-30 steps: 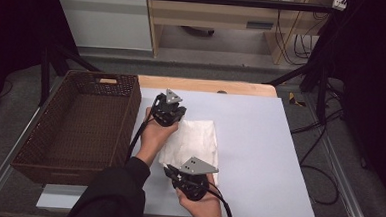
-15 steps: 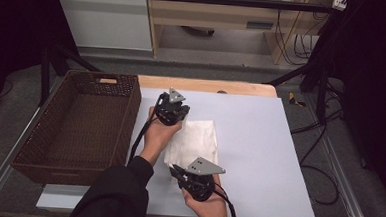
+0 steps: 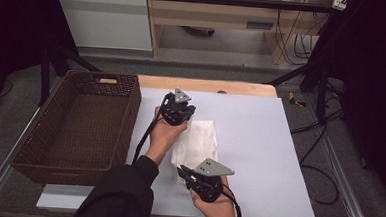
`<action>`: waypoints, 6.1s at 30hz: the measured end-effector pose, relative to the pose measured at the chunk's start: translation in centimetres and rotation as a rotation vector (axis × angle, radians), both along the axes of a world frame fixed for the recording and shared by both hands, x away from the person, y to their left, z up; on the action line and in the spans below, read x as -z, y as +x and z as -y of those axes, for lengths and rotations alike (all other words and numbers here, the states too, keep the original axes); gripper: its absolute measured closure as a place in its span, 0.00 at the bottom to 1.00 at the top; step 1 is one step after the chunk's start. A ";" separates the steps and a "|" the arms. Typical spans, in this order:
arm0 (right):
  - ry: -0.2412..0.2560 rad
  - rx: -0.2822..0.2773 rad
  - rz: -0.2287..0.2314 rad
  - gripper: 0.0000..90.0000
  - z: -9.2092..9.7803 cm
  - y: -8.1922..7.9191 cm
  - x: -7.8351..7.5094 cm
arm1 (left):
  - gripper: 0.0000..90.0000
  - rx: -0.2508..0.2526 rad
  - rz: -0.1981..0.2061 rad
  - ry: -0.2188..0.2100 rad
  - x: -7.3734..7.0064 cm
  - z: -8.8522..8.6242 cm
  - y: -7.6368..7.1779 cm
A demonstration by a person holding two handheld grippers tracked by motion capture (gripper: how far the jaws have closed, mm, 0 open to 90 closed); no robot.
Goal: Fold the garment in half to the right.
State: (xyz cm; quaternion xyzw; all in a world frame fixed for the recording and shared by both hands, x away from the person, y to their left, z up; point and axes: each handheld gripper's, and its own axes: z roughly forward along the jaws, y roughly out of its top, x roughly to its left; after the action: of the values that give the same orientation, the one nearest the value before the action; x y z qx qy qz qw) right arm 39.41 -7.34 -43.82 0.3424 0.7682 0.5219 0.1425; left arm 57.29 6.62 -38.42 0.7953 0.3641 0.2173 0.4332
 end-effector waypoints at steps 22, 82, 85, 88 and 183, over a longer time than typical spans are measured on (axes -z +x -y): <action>-0.003 0.008 -0.016 0.94 0.7 0.0 0.6 | 0.97 0.016 -0.010 0.010 0.6 1.0 0.1; -0.035 0.023 -0.031 0.94 1.6 -0.1 1.6 | 0.97 0.022 -0.012 -0.018 1.3 2.4 0.1; -0.036 0.024 -0.034 0.94 1.7 -0.1 1.6 | 0.97 0.023 -0.012 -0.018 1.3 2.5 0.1; -0.037 0.026 -0.034 0.94 1.8 -0.1 1.6 | 0.97 0.022 -0.011 -0.019 1.3 2.5 0.1; -0.045 0.276 -0.168 0.68 9.1 -1.4 3.3 | 0.39 -0.106 0.081 -0.091 6.8 -7.6 -11.2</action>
State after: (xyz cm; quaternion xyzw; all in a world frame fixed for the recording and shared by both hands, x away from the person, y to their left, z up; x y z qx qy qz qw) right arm 38.05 -16.42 -47.10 0.4837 0.7347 0.4494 0.1558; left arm 46.08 14.19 -45.20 0.7449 0.3977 0.2550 0.4712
